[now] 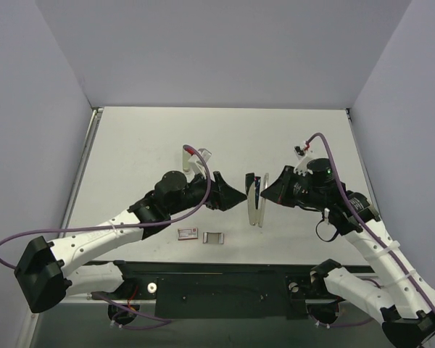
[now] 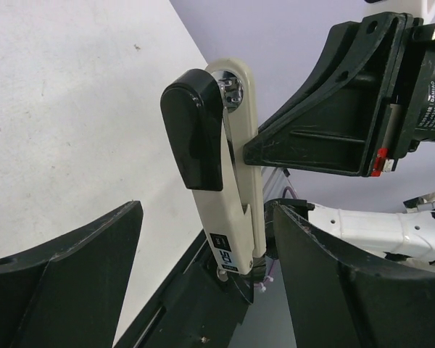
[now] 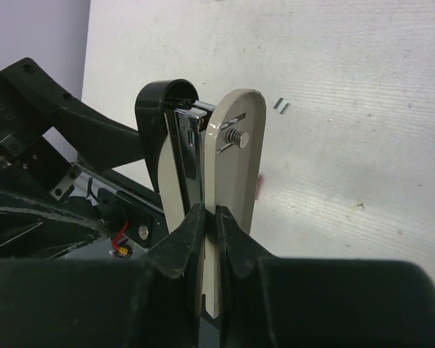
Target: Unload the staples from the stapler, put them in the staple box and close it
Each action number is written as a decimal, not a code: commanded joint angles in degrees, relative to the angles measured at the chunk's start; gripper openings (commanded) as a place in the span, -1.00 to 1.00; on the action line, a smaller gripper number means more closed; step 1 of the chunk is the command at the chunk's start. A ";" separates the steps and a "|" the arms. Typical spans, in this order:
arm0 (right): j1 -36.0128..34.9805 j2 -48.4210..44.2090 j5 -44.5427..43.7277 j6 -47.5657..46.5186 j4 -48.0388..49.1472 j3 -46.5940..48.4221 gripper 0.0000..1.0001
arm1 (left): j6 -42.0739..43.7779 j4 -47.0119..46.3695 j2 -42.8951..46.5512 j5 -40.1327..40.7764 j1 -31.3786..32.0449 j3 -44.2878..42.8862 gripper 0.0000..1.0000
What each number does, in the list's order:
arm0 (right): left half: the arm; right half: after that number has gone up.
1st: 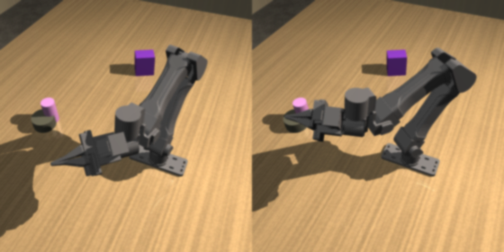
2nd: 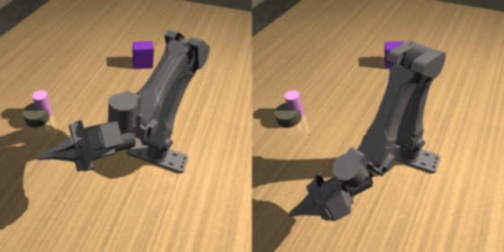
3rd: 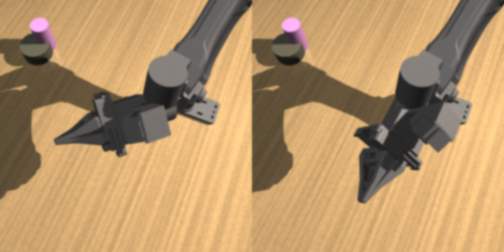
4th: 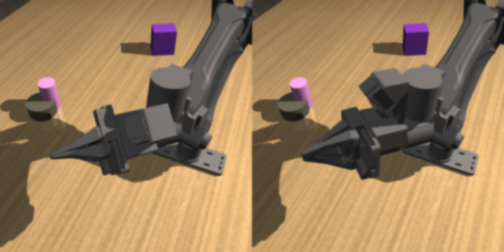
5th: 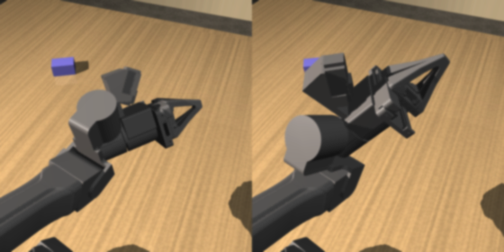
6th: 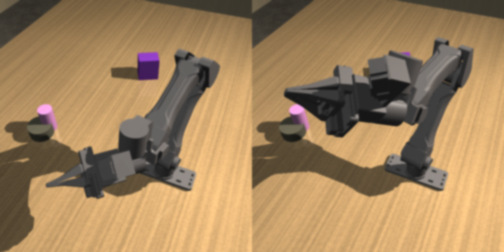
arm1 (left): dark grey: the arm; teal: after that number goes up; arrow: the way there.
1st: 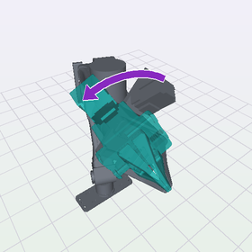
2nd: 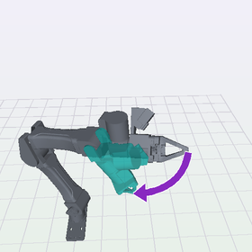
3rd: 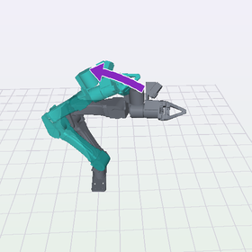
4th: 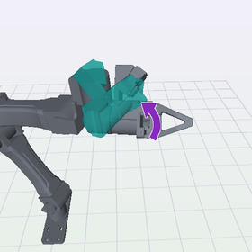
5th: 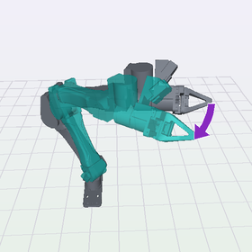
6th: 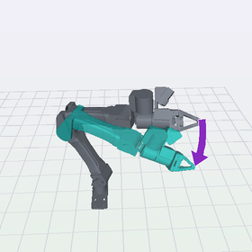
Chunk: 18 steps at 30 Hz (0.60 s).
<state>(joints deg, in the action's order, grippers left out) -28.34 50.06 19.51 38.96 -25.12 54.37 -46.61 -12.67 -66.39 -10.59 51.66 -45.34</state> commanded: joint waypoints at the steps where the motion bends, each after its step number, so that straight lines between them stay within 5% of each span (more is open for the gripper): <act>1: -1.45 -1.02 4.57 1.73 3.33 4.69 -1.00 | -3.13 -6.67 2.14 -0.57 -0.15 1.13 0.67; 18: -7.69 1.00 6.24 4.81 7.28 8.12 -1.00 | -9.11 -17.91 8.55 6.54 -0.15 8.60 0.67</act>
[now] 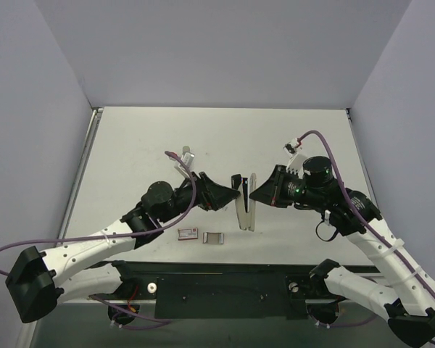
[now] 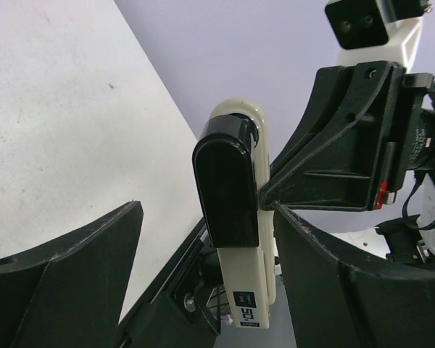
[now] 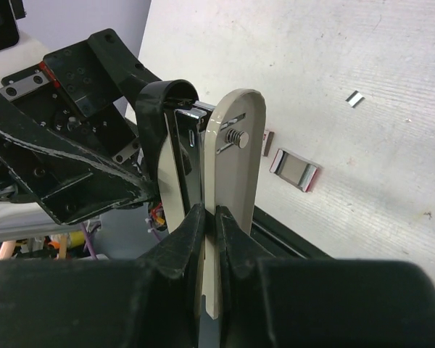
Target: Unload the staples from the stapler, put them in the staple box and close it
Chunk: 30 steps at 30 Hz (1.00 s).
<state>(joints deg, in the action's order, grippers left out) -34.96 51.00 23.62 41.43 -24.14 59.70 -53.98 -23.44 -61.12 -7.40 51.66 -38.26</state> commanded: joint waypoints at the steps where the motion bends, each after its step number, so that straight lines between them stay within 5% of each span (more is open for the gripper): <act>1: -1.34 0.15 2.14 2.43 6.65 2.53 -1.00 | -1.83 -8.10 3.73 4.05 -0.15 2.13 0.67; 17: -5.47 2.52 0.29 4.10 11.04 0.86 -1.00 | -4.03 -11.80 3.91 4.06 -0.15 2.66 0.64; 30: -8.81 0.50 -5.85 3.39 11.05 -0.46 -1.00 | -5.61 -11.80 4.61 4.50 -0.15 3.10 0.04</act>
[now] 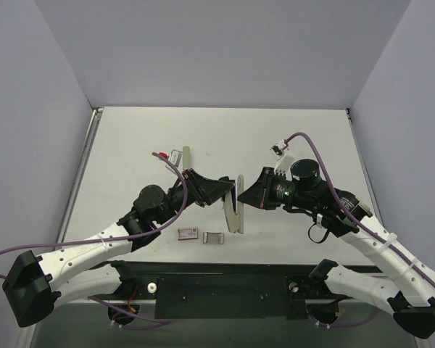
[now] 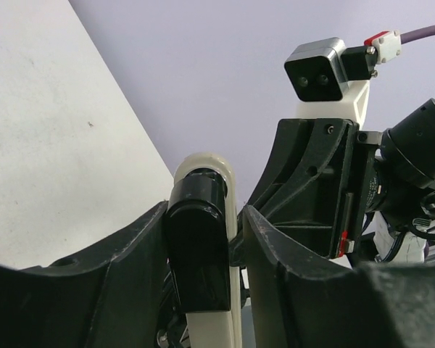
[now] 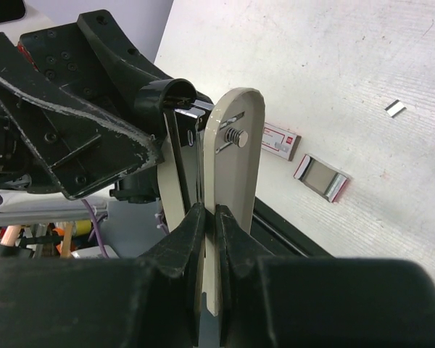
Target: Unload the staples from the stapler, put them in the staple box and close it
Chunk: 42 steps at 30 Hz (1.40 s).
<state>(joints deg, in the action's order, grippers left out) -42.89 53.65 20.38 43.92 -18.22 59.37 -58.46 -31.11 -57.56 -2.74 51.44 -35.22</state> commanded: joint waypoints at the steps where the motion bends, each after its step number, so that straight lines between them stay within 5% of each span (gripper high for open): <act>1: -1.05 -2.75 -2.98 0.73 4.77 -0.22 -1.00 | -1.31 -4.30 1.22 -0.07 0.06 0.15 0.00; 4: -1.58 -3.72 -4.38 0.20 4.24 -0.66 -1.00 | -1.40 -4.13 1.40 0.28 0.06 0.24 -0.19; 6: -2.19 -4.43 -5.26 -0.15 3.80 -1.10 -1.00 | -1.31 -3.43 1.40 0.54 0.06 -0.02 -0.94; 7: -2.45 -5.04 -5.53 -0.41 3.63 -1.62 -1.00 | -1.40 -3.08 1.40 0.81 0.06 -0.02 -1.00; 13: -2.90 -7.59 -5.44 -4.19 1.17 -2.34 -1.00 | 1.76 -2.64 0.52 -3.84 0.06 -2.21 -1.00; 19: -2.63 -9.79 -3.95 -10.43 -4.72 1.44 -0.22 | 4.49 -3.34 0.17 -9.46 0.06 -3.62 -1.00; 25: -2.11 -10.14 -1.05 -17.72 -11.75 6.28 0.10 | 6.33 -3.78 1.48 -15.17 0.06 -4.15 -1.00; 42: -1.84 0.58 19.16 -29.06 -16.50 17.35 0.05 | 9.76 -3.17 6.67 -37.50 0.33 -5.47 -1.00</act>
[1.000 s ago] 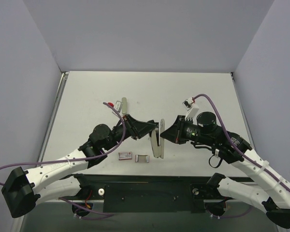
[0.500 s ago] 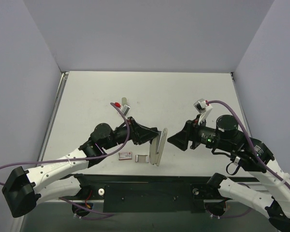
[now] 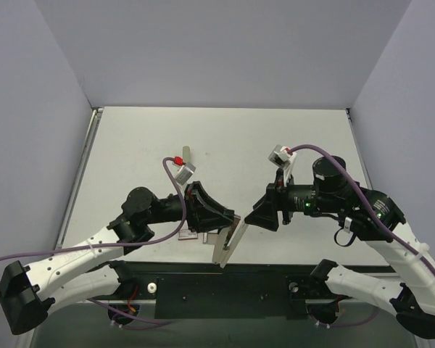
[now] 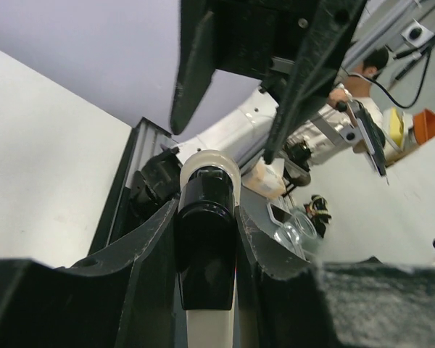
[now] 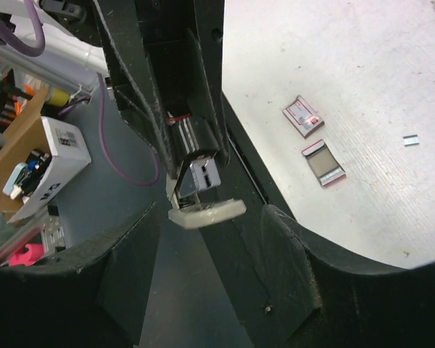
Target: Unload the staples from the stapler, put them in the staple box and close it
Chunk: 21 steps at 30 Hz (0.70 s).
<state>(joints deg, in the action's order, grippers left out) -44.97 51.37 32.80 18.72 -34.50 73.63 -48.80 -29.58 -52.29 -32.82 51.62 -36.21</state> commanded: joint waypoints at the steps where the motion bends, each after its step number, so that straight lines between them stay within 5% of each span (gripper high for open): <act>1: 0.06 3.55 7.45 -4.48 -0.13 3.54 0.04 | 0.37 -4.17 1.49 -7.96 0.33 -4.66 -1.00; 21: -6.61 7.86 12.91 -6.06 1.63 2.05 -0.19 | 2.56 -1.62 2.90 -7.52 0.59 -3.78 -1.00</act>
<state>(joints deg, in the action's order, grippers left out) -49.63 58.89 43.99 13.78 -34.89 76.05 -46.13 -27.14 -50.92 -40.75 52.05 -37.39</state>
